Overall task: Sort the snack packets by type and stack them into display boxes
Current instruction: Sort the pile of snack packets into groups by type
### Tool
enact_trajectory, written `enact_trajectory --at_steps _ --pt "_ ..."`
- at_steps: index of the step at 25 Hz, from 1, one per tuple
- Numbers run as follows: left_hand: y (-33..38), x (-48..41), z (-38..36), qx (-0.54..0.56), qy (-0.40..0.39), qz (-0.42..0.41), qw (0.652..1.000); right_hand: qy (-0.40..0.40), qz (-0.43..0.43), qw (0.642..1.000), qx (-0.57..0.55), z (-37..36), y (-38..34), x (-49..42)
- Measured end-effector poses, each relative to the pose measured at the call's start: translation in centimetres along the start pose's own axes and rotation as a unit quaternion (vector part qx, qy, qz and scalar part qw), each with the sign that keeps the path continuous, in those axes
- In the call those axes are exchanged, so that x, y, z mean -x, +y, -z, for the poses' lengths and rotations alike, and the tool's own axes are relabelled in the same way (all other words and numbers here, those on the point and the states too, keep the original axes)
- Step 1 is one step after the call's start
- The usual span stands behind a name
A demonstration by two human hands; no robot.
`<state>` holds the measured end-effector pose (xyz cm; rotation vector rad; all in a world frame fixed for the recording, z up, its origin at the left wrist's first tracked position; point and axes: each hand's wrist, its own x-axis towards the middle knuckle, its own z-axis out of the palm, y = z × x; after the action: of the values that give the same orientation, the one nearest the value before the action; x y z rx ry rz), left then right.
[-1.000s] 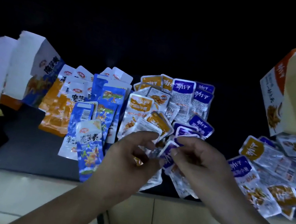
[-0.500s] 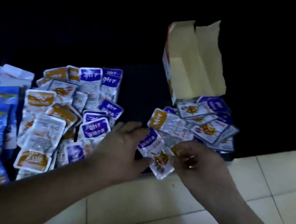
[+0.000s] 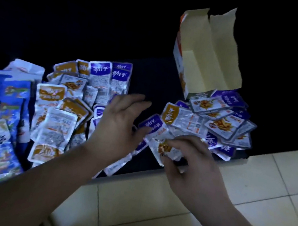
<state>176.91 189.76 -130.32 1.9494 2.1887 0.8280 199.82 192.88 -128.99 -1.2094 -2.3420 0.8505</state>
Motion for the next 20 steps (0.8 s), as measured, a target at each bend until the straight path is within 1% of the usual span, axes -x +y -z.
enact_trajectory --at_steps 1,2,3,4,6,7,10,14,18,20 --pt "-0.7 1.0 1.6 -0.022 0.025 -0.009 0.999 -0.005 0.012 0.999 0.045 -0.9 -0.1 -0.1" --pt "-1.3 2.4 3.1 -0.044 0.032 -0.007 0.999 -0.012 0.022 0.995 0.092 -1.6 -0.3 -0.4" --pt "-2.0 4.2 4.4 -0.063 0.017 0.004 0.998 -0.022 0.032 0.990 0.132 -2.3 -0.5 -0.8" --pt "-2.6 6.2 5.3 -0.080 -0.013 0.019 0.997 -0.033 0.038 0.985 0.165 -2.8 -0.7 -1.3" --pt "-4.1 9.6 5.6 -0.114 -0.074 0.041 0.990 -0.047 0.034 0.978 0.200 -3.8 -1.2 -2.3" --pt "-4.7 10.6 5.5 -0.123 -0.090 0.049 0.987 -0.049 0.023 0.977 0.206 -4.2 -1.3 -2.7" --pt "-5.8 10.7 5.0 -0.119 -0.093 0.054 0.987 -0.033 0.009 0.980 0.194 -5.1 -1.9 -3.6" --pt "-6.4 8.9 4.0 -0.103 -0.081 0.052 0.990 -0.012 0.006 0.990 0.139 -6.0 -1.7 -3.9" --pt "-6.0 9.5 4.8 -0.047 -0.032 0.060 0.997 0.015 -0.034 0.996 0.086 -5.7 -2.2 -4.2" --pt "-5.5 10.2 5.2 -0.017 -0.011 0.073 0.997 0.056 -0.041 0.995 0.078 -4.9 -3.4 -4.3"
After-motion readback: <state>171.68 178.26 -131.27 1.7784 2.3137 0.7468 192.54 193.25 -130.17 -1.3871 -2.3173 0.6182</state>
